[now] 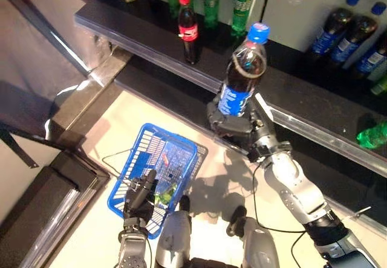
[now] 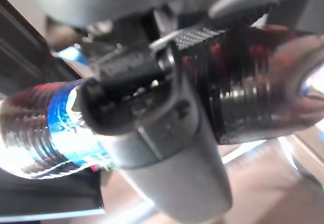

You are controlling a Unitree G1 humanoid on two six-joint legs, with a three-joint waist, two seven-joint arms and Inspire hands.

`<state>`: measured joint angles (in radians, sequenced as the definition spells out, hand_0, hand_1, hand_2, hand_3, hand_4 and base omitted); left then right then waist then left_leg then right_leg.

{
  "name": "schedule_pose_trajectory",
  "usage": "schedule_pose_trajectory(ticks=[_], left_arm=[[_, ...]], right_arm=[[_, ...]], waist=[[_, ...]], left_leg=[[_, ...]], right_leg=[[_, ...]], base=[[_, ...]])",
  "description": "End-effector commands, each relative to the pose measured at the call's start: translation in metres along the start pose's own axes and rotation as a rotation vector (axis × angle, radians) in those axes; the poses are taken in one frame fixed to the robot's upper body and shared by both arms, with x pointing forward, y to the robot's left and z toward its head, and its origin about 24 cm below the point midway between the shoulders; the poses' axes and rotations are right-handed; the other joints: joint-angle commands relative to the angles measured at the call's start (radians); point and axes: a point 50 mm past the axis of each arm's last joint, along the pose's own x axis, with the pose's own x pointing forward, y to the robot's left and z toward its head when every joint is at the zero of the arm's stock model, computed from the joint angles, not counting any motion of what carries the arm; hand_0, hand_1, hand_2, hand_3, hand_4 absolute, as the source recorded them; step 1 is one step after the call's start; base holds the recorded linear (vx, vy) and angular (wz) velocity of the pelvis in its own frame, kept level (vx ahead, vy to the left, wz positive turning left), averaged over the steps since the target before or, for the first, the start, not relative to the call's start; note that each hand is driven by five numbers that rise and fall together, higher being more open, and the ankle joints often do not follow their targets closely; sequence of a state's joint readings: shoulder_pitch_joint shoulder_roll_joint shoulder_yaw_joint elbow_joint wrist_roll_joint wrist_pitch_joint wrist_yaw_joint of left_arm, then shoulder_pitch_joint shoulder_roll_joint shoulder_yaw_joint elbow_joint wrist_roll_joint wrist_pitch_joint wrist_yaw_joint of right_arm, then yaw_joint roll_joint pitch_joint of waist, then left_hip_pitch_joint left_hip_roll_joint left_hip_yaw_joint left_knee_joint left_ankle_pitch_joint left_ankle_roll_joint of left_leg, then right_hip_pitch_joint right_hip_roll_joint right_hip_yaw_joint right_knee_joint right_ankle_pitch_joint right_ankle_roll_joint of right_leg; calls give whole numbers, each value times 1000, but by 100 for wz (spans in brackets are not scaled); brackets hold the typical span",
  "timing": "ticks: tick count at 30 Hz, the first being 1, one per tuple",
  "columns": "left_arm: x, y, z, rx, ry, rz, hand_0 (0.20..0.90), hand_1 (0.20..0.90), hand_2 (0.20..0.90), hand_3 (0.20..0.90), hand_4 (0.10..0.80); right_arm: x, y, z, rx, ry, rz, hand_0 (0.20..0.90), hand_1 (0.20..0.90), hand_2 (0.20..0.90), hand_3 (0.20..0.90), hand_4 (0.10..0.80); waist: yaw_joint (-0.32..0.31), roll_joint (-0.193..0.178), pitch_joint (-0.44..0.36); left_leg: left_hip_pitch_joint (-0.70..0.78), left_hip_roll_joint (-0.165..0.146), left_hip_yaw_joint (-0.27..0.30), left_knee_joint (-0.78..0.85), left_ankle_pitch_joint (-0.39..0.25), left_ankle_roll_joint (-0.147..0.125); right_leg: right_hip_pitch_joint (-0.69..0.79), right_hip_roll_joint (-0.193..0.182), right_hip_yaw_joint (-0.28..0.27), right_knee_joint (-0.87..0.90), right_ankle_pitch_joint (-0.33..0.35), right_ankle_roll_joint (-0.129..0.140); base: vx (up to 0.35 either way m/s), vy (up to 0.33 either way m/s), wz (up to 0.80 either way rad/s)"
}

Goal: Pick up the drink and place into the basket.

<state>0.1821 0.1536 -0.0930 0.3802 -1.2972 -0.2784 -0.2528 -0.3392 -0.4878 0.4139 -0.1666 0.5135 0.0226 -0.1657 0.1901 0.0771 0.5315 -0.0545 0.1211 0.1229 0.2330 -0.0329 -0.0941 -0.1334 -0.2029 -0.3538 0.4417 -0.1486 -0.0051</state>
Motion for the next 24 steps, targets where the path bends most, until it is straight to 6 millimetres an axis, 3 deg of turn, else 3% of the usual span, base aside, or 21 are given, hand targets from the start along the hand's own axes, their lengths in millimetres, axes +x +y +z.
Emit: schedule_pose_trajectory(ticks=[1, 4, 10, 19, 24], left_arm=[[-1, -63, 55, 194, -162, -460, 300, 300, 300, 200, 100], [-1, -69, 54, 201, -154, -493, 300, 300, 300, 200, 100], [-5, -101, 47, 234, -89, -662, 300, 300, 300, 200, 100], [-13, -143, 43, 311, -12, -941, 300, 300, 300, 200, 100], [-14, -153, 40, 308, 19, -1009, 300, 300, 300, 200, 100]], right_arm=[[4, 36, 84, 98, -426, 176, 300, 300, 300, 200, 100], [5, 40, 81, 105, -409, 184, 300, 300, 300, 200, 100], [15, 52, 68, 100, -346, 134, 300, 300, 300, 200, 100], [38, 62, 34, 133, -178, 18, 300, 300, 300, 200, 100], [42, 66, 24, 123, -135, 7, 300, 300, 300, 200, 100]], waist=[[18, -17, -185], [25, -16, -183], [68, -7, -163], [136, 5, -141], [149, 6, -140]], left_leg=[[-97, -45, -47, 150, 112, -2], [-101, -51, -55, 152, 113, -2], [-126, -76, -96, 161, 116, 1], [-165, -123, -165, 169, 110, 8], [-172, -131, -179, 169, 108, 11]], right_leg=[[180, 37, -30, -156, 20, -2], [182, 36, -35, -157, 21, -2], [186, 27, -69, -151, 25, -1], [188, 10, -122, -138, 28, 1], [187, 7, -134, -136, 30, 2]], base=[[-20, 22, 12], [-12, 10, 17], [-32, -5, 23], [-18, -9, 24], [-4, -12, 23]])
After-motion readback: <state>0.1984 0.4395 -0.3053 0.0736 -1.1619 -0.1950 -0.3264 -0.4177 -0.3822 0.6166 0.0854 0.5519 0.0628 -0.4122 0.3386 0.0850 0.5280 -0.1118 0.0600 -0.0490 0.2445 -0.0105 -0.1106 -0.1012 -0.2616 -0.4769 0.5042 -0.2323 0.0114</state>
